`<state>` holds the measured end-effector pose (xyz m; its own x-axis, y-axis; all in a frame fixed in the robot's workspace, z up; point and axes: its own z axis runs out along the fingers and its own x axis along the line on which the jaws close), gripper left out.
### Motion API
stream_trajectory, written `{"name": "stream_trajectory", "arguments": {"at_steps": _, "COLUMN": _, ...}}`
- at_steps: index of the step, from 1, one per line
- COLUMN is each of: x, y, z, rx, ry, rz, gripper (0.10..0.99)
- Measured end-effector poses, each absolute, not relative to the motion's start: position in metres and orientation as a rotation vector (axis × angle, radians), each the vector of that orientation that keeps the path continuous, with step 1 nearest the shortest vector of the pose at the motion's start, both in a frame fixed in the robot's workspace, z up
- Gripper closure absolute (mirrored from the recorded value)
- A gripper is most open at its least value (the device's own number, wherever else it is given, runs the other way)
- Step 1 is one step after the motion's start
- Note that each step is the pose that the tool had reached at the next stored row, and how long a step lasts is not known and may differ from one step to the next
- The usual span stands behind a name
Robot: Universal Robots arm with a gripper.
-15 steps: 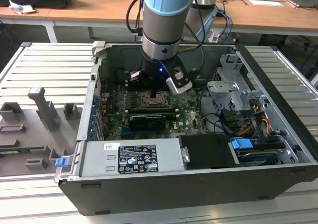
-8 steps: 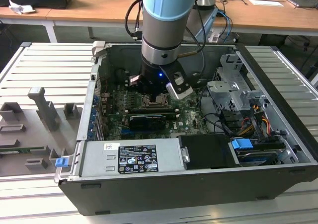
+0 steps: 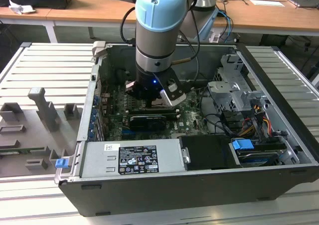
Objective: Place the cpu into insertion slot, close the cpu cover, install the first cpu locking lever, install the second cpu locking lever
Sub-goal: 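Install the second cpu locking lever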
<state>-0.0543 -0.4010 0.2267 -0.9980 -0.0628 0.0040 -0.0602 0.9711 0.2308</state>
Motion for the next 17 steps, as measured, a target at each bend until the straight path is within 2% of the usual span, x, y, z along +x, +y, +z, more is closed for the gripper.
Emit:
{"name": "stream_trajectory", "arguments": {"at_steps": 5, "x": -0.060, "y": -0.401, "z": 0.218, "rx": 0.097, "ry": -3.106, "rz": -0.374, "gripper": 0.980}}
{"name": "stream_trajectory", "arguments": {"at_steps": 12, "x": -0.067, "y": -0.409, "z": 0.214, "rx": 0.098, "ry": -3.096, "rz": -0.470, "gripper": 0.980}}
{"name": "stream_trajectory", "arguments": {"at_steps": 17, "x": -0.069, "y": -0.410, "z": 0.205, "rx": 0.098, "ry": -3.092, "rz": -0.496, "gripper": 0.980}}
